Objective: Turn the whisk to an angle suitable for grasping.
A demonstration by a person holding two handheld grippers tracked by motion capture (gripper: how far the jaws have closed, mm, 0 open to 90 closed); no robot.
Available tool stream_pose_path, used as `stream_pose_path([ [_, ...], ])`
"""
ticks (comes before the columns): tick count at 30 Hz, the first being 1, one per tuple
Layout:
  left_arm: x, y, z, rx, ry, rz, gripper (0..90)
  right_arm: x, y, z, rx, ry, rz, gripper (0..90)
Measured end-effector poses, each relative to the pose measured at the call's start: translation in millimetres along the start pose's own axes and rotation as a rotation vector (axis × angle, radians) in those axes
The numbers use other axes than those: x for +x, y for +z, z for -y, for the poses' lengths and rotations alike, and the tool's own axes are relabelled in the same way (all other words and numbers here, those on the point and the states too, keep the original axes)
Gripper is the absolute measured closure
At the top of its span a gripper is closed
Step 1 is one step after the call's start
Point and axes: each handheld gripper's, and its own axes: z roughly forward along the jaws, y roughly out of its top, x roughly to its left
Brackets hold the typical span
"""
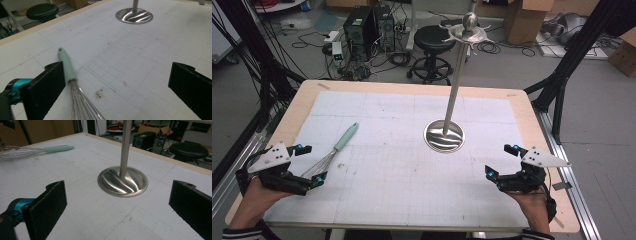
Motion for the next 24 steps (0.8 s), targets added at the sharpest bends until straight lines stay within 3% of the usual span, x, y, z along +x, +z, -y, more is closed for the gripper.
stream_pose_path([
  [9, 12.4, 7.3, -22.2, 0.091, 0.006, 0.036, 1.7, 0.4, -4.3, -5.0, -0.015, -0.008, -0.004, 0.5],
  [11, 17.3, 11.2, -32.4, 0.12, 0.021, 0.034, 1.7, 0.5, -4.0, -4.9, -0.015, -0.008, -0.004, 0.5],
  [15, 25.1, 19.9, -44.1, 0.17, 0.012, 0.035, 1.7, 0.4, -2.9, -4.6, -0.014, -0.012, -0.006, 0.5],
  [21, 34.3, 33.2, -54.4, 0.223, 0.019, 0.026, 1.7, 0.1, -3.4, -4.7, -0.014, -0.014, -0.006, 0.5],
  [24, 42.0, 40.8, -57.7, 0.24, -0.009, 0.022, 1.7, -0.4, -3.5, -4.3, -0.014, -0.013, -0.008, 0.5],
])
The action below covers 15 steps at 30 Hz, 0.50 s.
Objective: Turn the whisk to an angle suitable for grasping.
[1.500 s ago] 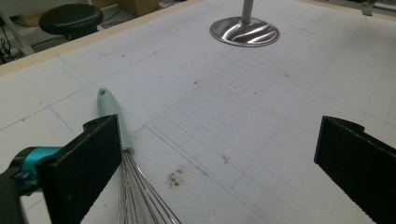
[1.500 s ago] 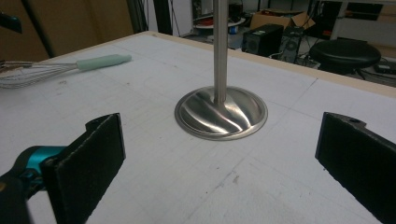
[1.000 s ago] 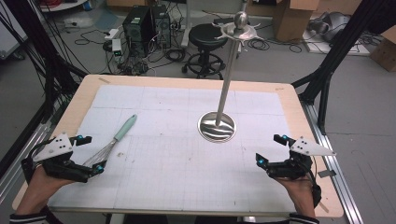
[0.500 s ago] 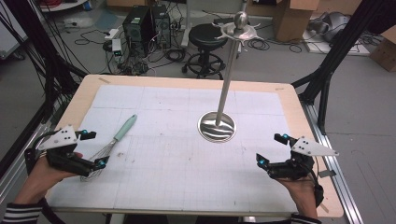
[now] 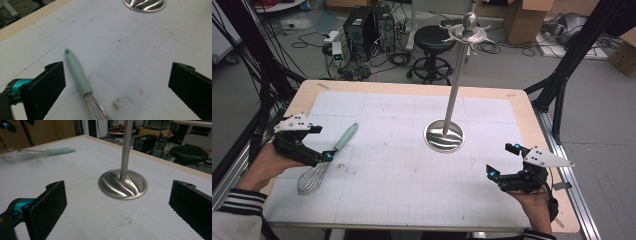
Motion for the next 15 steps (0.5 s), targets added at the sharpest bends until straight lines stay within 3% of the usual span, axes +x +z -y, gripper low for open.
stream_pose_path([
  [2, 9.1, 7.2, -2.3, 0.028, -0.025, -0.004, 1.7, -0.6, 0.2, 0.4, 0.001, -0.001, 0.001, 0.5],
  [5, 13.6, 12.0, -2.4, 0.049, -0.04, -0.003, 1.7, -0.6, 0.3, 0.5, 0.001, -0.001, 0.002, 0.5],
  [9, 26.0, 25.4, -2.5, 0.115, -0.053, -0.003, 1.7, -0.1, 0.5, 0.6, 0.004, 0.002, -0.001, 0.5],
  [15, 37.6, 37.0, -3.8, 0.152, -0.084, 0.001, 1.8, 0.1, 0.6, 0.9, 0.005, 0.004, -0.004, 0.5],
])
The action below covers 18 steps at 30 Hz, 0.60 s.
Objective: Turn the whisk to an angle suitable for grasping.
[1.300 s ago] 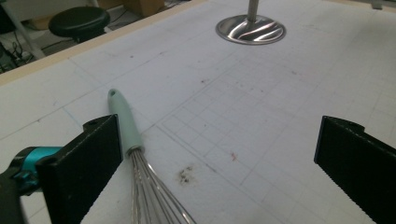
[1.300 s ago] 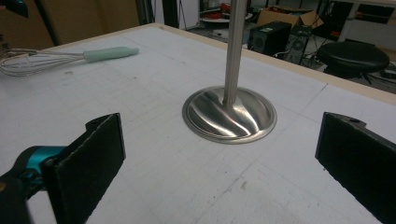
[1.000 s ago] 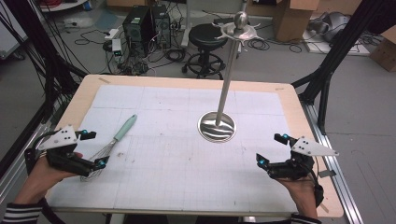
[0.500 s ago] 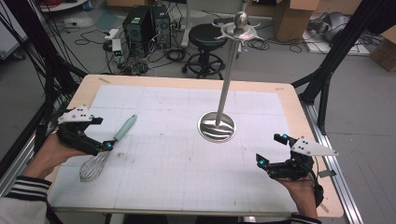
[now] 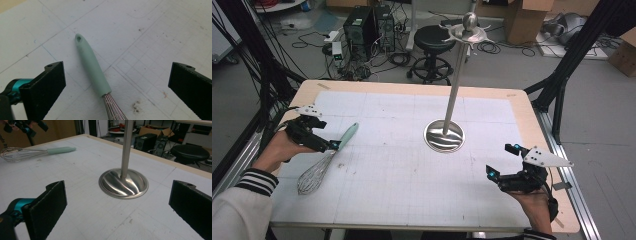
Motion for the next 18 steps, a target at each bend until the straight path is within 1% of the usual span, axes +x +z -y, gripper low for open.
stream_pose_path([
  [2, 1.6, 1.7, -0.1, 0.006, -0.004, -0.001, 1.8, 0.0, 0.0, 0.1, 0.0, -0.001, 0.0, 0.5],
  [3, 4.5, 4.0, -0.3, 0.019, -0.008, -0.001, 1.8, 0.5, -0.1, 0.4, 0.004, 0.0, -0.001, 0.5],
  [4, 7.7, 8.5, 0.0, 0.035, -0.022, 0.0, 1.8, 0.6, -0.1, 0.5, 0.004, 0.002, -0.001, 0.5],
  [5, 7.7, 8.5, 0.0, 0.035, -0.022, 0.0, 1.9, 0.6, -0.1, 0.5, 0.004, 0.002, -0.001, 0.5],
  [6, 9.3, 10.5, 0.1, 0.045, -0.022, 0.001, 2.3, 0.3, -0.4, 0.6, 0.006, -0.001, -0.002, 0.5],
  [7, 12.0, 15.4, 0.3, 0.066, -0.027, 0.002, 2.3, 0.0, -0.4, 0.5, 0.004, -0.003, -0.001, 0.5],
  [8, 12.0, 15.4, 0.3, 0.066, -0.027, 0.002, 2.3, -0.1, -0.5, 0.6, 0.003, -0.004, -0.001, 0.5],
  [11, 15.9, 22.4, 0.6, 0.088, -0.041, -0.002, 2.3, -0.3, -0.6, 0.9, 0.005, -0.003, 0.0, 0.5],
  [18, 20.3, 40.2, 2.9, 0.148, -0.053, -0.004, 2.3, -0.8, 0.1, 1.8, 0.006, 0.0, -0.004, 0.5],
])
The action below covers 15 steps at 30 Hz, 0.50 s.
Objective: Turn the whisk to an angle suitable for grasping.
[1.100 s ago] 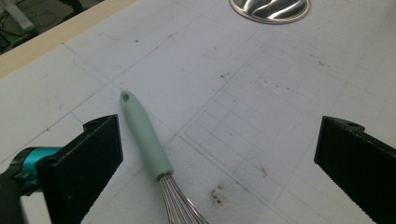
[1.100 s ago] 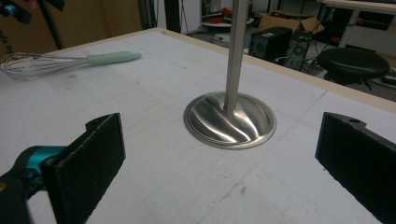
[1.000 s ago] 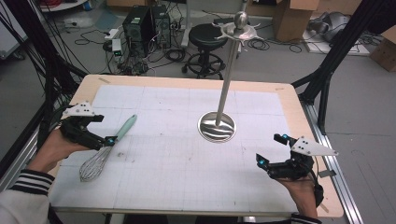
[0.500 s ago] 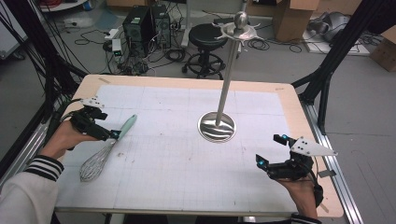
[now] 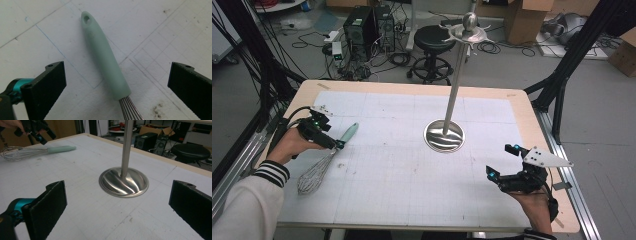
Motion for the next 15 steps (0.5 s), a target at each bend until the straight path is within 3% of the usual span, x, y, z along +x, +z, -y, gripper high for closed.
stream_pose_path([
  [8, 2.3, 12.5, 0.1, 0.048, -0.006, 0.004, 7.5, 0.4, 0.8, -0.1, 0.005, -0.005, -0.003, 0.5],
  [15, -0.1, 19.7, 0.0, 0.079, 0.006, 0.026, 21.1, 0.6, 1.2, 0.0, 0.005, -0.004, -0.008, 0.5],
])
